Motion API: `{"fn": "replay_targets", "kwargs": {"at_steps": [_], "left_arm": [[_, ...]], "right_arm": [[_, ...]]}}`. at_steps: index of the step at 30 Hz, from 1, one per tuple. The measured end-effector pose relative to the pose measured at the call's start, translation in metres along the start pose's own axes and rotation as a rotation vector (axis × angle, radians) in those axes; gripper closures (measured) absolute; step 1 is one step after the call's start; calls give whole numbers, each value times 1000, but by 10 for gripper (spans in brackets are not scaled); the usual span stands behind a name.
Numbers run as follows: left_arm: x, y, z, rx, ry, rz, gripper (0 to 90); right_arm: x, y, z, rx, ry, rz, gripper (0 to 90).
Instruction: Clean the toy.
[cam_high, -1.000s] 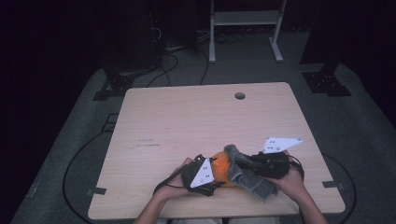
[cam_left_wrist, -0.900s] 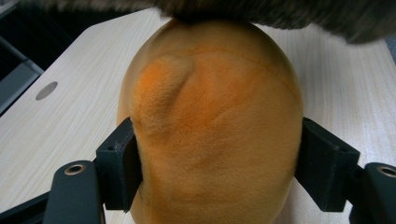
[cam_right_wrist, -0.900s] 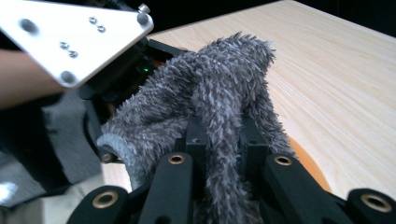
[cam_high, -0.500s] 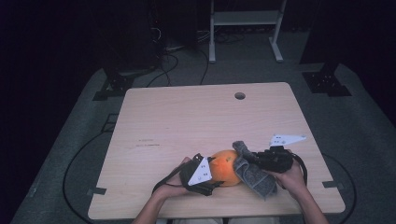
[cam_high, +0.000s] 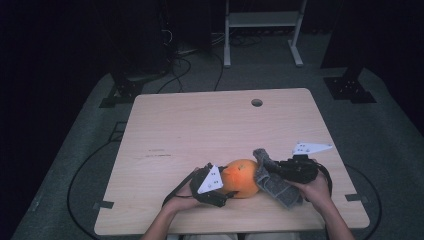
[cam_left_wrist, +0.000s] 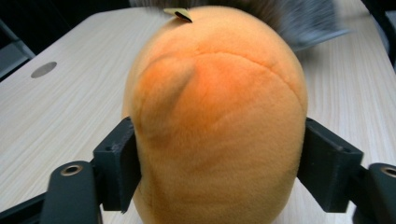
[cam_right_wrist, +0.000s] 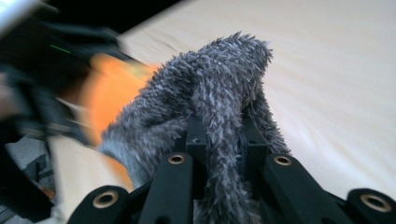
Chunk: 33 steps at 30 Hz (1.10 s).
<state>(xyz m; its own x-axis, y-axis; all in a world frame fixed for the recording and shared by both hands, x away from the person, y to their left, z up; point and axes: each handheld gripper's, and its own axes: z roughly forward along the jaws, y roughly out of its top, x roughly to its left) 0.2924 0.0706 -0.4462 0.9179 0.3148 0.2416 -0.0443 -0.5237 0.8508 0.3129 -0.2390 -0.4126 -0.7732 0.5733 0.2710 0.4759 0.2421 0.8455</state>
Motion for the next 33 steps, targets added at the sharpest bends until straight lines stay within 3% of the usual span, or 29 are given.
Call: {"fn": "replay_targets", "kwargs": {"at_steps": [4, 5, 6, 7, 9, 12, 16, 18, 20, 23, 26, 29, 33], "left_arm": [[-1, 6, 5, -25, -3, -17, 260], [-2, 7, 6, -25, -4, -22, 246], [-1, 7, 7, -9, -3, -18, 199], [-1, 7, 7, 11, -14, -27, 154], [1, 5, 6, -1, -19, -55, 99], [6, 3, 5, 1, -30, -101, 56], [11, -7, 11, 96, -62, -138, 30], [10, -9, 18, 114, -86, -139, 75], [5, -5, 18, 70, -34, -84, 199], [7, 7, 8, -21, -13, -105, 297], [7, 24, -9, -105, -22, -108, 299], [5, 35, -22, -133, -6, -88, 294], [5, 35, -27, -127, -18, -93, 273]], "right_arm": [[30, 18, -2, -32, 38, -92, 777], [35, 19, 3, -10, 34, -115, 777], [39, 15, 12, 41, -4, -157, 777], [39, 12, 17, 60, -16, -167, 777], [33, 4, 20, 51, 30, -124, 777], [29, 3, 14, 50, 14, -115, 777], [21, -1, 5, 52, -1, -98, 776], [18, -2, 3, 48, 0, -86, 776], [19, -2, 2, 42, 4, -83, 776], [22, 4, -6, 4, -21, -84, 778], [23, 13, -20, -79, 20, -47, 779], [24, 19, -26, -121, 47, -4, 780], [19, 14, -19, -95, 67, 56, 780]]}}
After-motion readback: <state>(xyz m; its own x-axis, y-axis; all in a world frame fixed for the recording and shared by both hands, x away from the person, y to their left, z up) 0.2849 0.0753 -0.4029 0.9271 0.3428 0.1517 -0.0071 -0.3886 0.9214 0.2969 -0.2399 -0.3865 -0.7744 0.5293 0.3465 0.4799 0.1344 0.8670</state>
